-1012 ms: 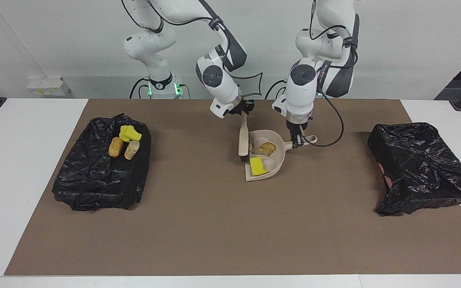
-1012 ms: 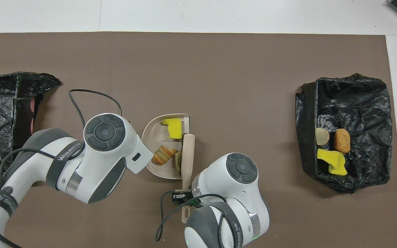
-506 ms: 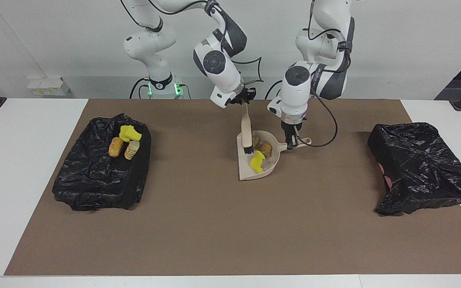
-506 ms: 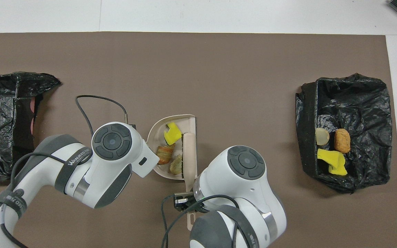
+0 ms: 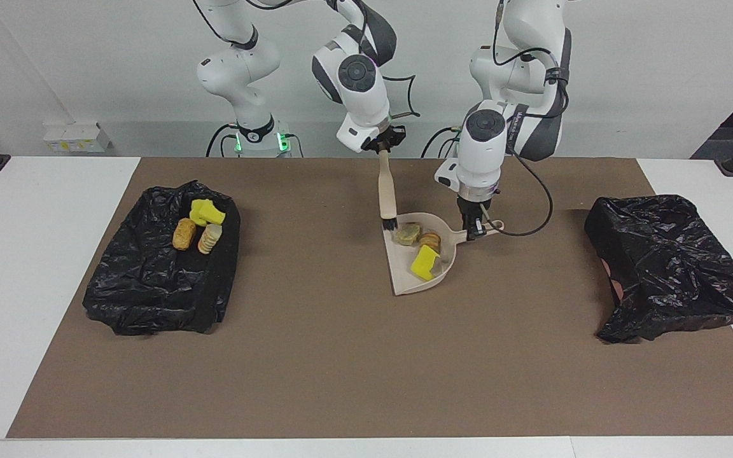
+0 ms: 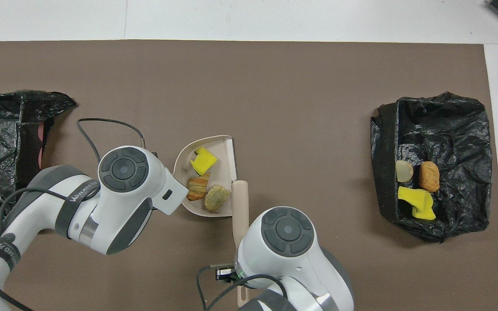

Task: Sweep and dump trash in bin
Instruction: 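Carry the filled dustpan with the left gripper over the nearby black bag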

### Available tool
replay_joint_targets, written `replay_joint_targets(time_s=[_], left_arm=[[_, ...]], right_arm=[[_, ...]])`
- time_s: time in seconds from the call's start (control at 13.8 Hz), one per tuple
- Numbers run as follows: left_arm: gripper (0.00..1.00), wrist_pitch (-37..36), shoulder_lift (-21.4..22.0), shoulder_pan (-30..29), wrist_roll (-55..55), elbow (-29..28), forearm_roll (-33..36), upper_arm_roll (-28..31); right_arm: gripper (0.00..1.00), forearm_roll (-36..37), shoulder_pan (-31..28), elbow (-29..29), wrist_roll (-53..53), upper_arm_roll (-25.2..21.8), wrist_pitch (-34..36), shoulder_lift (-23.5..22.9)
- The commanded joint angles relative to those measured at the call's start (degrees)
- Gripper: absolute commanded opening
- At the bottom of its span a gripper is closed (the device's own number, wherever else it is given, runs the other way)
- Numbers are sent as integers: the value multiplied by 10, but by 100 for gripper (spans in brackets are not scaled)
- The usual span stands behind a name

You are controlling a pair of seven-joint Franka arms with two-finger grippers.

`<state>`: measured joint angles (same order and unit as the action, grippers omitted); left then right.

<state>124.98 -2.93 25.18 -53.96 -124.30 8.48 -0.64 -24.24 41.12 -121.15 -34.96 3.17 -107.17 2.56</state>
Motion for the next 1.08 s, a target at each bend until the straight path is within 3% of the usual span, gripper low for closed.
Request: replay_joint_targets(time_s=[0.0, 0.29, 0.58, 0.72, 0.8, 1.01], left_arm=[[31, 17, 13, -20, -9, -23, 4, -1], [39, 18, 14, -38, -24, -37, 4, -1], [37, 46, 12, -45, -20, -53, 4, 0], [21, 45, 10, -45, -22, -49, 4, 0], [2, 43, 8, -45, -23, -45, 4, 0], [0, 44, 7, -45, -22, -42, 4, -1]], right_arm=[[0, 18, 13, -28, -36, 3, 13, 28], [0, 18, 77, -49, -35, 3, -62, -25], [0, 38, 85, -61, -40, 3, -50, -23], [0, 40, 85, -63, -42, 3, -46, -22], [0, 40, 85, -71, -42, 3, -47, -19], [0, 40, 85, -87, -36, 3, -60, -13]])
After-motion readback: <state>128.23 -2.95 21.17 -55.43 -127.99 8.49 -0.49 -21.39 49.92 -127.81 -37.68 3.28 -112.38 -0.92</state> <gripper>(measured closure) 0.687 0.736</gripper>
